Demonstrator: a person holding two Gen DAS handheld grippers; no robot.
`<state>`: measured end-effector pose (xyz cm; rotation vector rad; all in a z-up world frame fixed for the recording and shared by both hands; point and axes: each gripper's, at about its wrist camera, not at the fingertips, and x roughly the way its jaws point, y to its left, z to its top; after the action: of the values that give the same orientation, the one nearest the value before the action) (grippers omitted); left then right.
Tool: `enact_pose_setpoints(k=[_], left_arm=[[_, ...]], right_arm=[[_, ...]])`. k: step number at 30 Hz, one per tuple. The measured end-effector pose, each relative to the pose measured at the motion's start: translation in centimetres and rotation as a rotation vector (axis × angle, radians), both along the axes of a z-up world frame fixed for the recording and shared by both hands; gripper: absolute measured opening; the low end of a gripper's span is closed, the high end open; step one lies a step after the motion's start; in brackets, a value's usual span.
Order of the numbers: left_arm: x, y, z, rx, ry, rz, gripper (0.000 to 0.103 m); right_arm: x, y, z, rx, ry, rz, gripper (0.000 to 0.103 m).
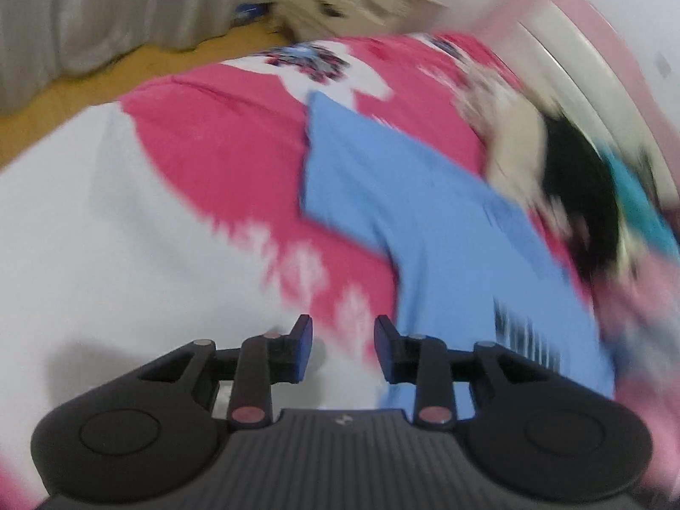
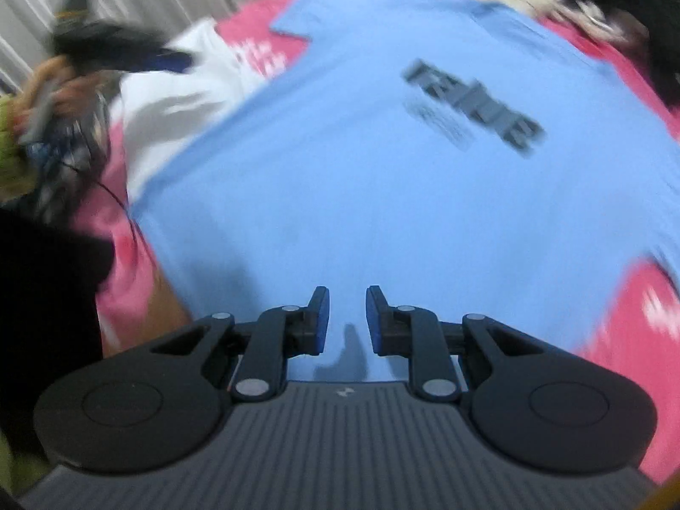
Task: Fold clothes
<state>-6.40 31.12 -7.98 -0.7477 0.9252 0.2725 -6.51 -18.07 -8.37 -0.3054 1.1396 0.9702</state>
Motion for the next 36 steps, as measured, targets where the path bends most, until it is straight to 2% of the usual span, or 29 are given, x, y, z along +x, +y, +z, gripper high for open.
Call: enact_pose_setpoints(k=[1, 3, 5, 8, 11, 13, 14, 15, 18, 20, 23, 26, 31, 34, 36], left_arm=[[1.3, 0.9, -0.8, -0.003, -0.006, 0.043, 0.033], [3.2, 2.1, -2.1, 0.005, -0.007, 0.107, 0.036], [4.6, 2.9, -3.4, -0.005, -0.004, 0.127, 0.039], [5.9, 3.1, -4.6, 0.032, -0.002, 0.097, 0.044], [6.6, 2.7, -5.0, 0.08, -0.04, 0.055, 0.048], [6.7, 2.0, -5.0, 0.143, -0.055, 0.033, 0.034], [6.7, 1.6, -5.0, 0.184, -0.058, 0.015, 0.014], [6.6, 1.4, -4.9, 0.215, -0.061, -0.009, 0.005], [6.3, 0.5, -3.7, 0.296, -0.096, -0.03, 0.004], [5.9, 0.6, -2.1, 0.354, -0.139, -0.023, 0.004], [6.2, 1.7, -0.4, 0.395, -0.177, -0.021, 0.004], [7.5, 2.0, -0.8, 0.455, -0.137, -0.063, 0.004], [9.1, 2.3, -3.9, 0.506, -0.044, -0.112, 0.006], [9.0, 2.6, -4.5, 0.502, -0.029, -0.113, 0.012], [8.8, 3.0, -4.2, 0.488, -0.032, -0.105, 0.022]], right_arm=[[0.2, 2.6, -0.8, 0.011, 0.009, 0.0, 0.018], [0.5, 3.9, -0.9, 0.043, 0.038, 0.003, 0.018], [0.5, 5.3, -1.2, 0.075, 0.083, -0.009, 0.018], [1.1, 5.3, -1.3, 0.102, 0.162, -0.059, 0.018], [1.8, 5.1, -1.6, 0.113, 0.219, -0.103, 0.018], [2.3, 5.4, -2.0, 0.112, 0.243, -0.128, 0.018], [2.5, 5.2, -2.1, 0.11, 0.253, -0.136, 0.019], [3.0, 5.3, -2.6, 0.106, 0.262, -0.145, 0.019], [4.0, 5.6, -3.6, 0.094, 0.274, -0.158, 0.019], [4.4, 5.9, -3.9, 0.083, 0.268, -0.155, 0.02], [4.7, 6.4, -4.3, 0.067, 0.263, -0.147, 0.02], [4.9, 6.7, -4.6, 0.058, 0.272, -0.143, 0.02], [5.1, 6.8, -5.3, 0.061, 0.276, -0.153, 0.018], [5.2, 6.4, -5.5, 0.083, 0.287, -0.18, 0.018], [5.2, 5.9, -5.5, 0.101, 0.294, -0.203, 0.017]])
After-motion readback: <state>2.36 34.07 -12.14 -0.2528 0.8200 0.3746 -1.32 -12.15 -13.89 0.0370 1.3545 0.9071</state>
